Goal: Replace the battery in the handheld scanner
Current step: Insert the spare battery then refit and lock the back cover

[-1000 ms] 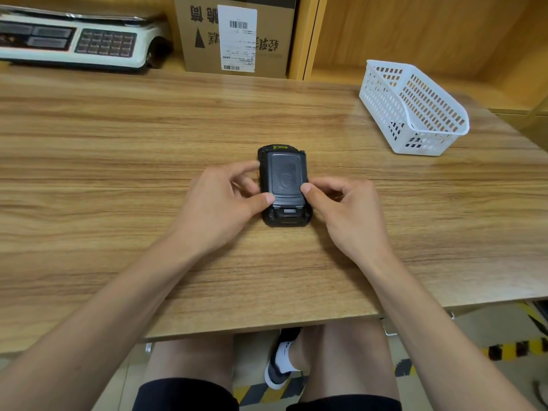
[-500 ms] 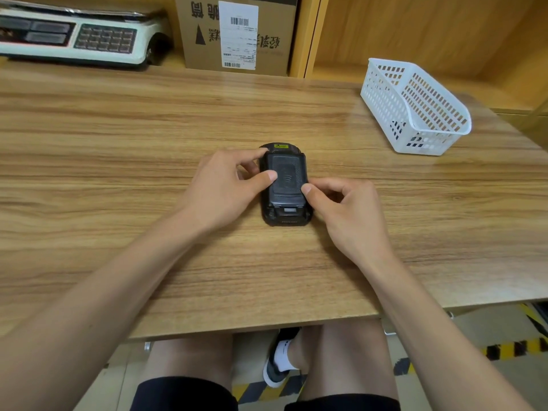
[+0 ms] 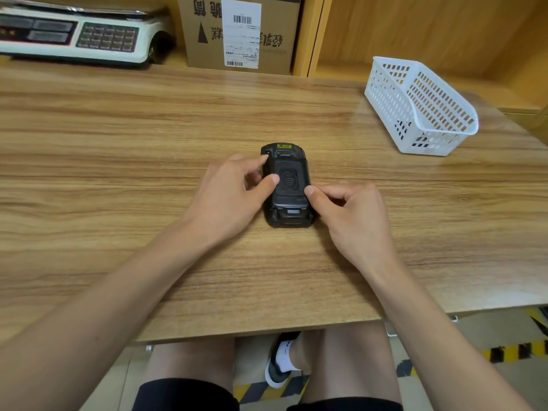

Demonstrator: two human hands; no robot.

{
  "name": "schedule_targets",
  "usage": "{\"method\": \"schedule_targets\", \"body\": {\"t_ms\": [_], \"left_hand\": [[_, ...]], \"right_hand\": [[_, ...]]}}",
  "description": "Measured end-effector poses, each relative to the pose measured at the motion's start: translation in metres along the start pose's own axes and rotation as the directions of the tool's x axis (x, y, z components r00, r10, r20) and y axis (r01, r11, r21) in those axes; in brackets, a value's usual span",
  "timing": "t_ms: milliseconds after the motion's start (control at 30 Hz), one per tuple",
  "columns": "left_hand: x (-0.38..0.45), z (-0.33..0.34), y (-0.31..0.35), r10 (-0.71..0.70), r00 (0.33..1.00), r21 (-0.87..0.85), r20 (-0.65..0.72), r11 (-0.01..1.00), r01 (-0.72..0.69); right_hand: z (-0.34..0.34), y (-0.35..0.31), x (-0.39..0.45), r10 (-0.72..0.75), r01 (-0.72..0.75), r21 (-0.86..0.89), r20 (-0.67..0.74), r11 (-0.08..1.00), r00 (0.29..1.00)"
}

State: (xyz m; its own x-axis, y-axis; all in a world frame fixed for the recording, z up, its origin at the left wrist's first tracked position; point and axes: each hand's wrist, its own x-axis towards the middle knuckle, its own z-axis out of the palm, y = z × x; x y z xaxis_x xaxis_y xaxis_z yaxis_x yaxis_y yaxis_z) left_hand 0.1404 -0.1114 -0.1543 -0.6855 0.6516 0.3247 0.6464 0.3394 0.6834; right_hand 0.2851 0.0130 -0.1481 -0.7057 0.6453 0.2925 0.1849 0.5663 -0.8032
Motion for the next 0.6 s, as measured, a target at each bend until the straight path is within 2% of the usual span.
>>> {"method": "schedule_targets", "body": {"t_ms": [600], "left_hand": [[0.0003, 0.0013, -0.0026, 0.007, 1.0, 0.012, 0.01, 1.0, -0.007]], "right_hand": [[-0.0024, -0.0017, 0.0031, 0.051, -0.05, -0.04, 0.01, 0.998, 0.999]]}}
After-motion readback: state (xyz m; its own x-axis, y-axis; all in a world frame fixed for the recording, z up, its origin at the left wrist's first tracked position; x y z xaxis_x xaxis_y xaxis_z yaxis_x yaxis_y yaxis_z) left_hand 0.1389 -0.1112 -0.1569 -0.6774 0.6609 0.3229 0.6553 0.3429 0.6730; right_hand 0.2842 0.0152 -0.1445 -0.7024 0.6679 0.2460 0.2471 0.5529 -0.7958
